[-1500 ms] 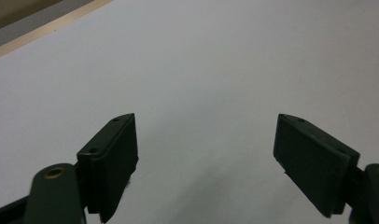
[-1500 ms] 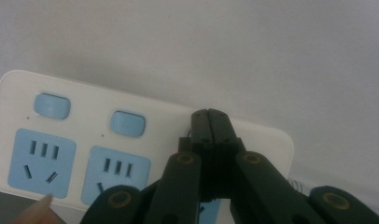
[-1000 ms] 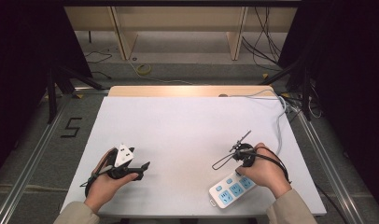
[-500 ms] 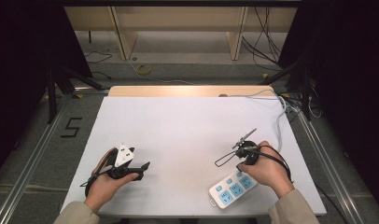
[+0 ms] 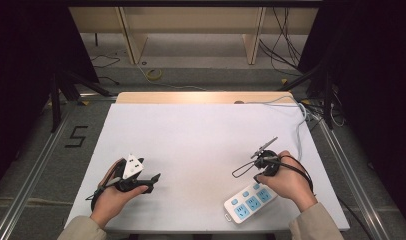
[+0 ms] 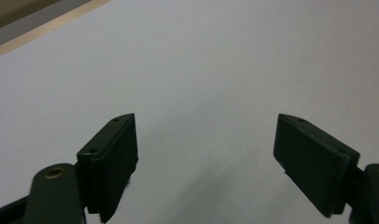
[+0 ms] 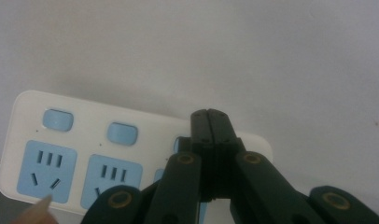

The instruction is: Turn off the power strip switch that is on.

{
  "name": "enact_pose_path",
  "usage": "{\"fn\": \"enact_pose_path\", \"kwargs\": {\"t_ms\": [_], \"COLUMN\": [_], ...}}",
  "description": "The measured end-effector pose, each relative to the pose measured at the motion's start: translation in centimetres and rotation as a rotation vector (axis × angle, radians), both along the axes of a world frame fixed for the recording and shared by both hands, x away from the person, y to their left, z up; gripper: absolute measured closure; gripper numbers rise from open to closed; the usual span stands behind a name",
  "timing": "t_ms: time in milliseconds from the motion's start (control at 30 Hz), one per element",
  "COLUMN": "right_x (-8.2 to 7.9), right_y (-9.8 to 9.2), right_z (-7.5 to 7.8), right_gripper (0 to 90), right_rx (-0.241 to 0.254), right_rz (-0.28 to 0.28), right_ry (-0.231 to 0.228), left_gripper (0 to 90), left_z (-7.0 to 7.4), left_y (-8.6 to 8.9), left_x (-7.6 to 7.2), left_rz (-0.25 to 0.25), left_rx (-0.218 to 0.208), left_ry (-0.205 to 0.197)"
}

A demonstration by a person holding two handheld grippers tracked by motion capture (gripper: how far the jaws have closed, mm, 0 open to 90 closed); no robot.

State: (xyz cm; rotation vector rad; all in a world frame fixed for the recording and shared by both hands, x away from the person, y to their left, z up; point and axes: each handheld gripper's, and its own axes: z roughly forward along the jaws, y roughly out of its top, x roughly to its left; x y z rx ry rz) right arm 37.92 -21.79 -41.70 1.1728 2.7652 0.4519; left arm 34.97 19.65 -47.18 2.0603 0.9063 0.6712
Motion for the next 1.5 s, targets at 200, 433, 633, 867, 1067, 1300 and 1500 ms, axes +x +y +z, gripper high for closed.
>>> {"fn": "enact_pose_path", "kwargs": {"t_ms": [200,433,633,867,1067,1300,1500], "right_x": [0.0,0.0,0.0,-0.1,-0.1,-0.3,-0.5], "right_y": [-0.2,-0.3,-0.6,-0.9,-1.2,-1.4,-1.7], "right_z": [0.0,0.0,0.0,-0.2,-0.1,0.2,0.1], "right_gripper": [90.0,90.0,88.6,86.5,84.2,80.0,74.5], "right_rx": [0.032,0.073,0.105,0.135,0.171,0.223,0.254], "right_rz": [-0.002,0.012,0.026,0.034,0.037,0.055,0.065], "right_ry": [0.002,-0.03,-0.064,-0.083,-0.122,-0.188,-0.223], "left_gripper": [21.7,21.8,21.8,21.8,21.8,21.8,21.7], "left_z": [0.0,0.0,0.0,0.0,0.0,0.0,0.0], "left_y": [0.0,0.0,0.1,0.1,0.1,0.1,0.1], "left_x": [0.0,0.0,0.0,0.0,0.0,-0.1,-0.1], "left_rz": [0.0,0.0,0.0,-0.001,-0.001,0.0,0.0], "left_rx": [0.001,0.002,0.003,0.002,0.003,0.002,0.001], "left_ry": [-0.001,-0.001,-0.001,-0.002,-0.002,-0.002,-0.002]}}
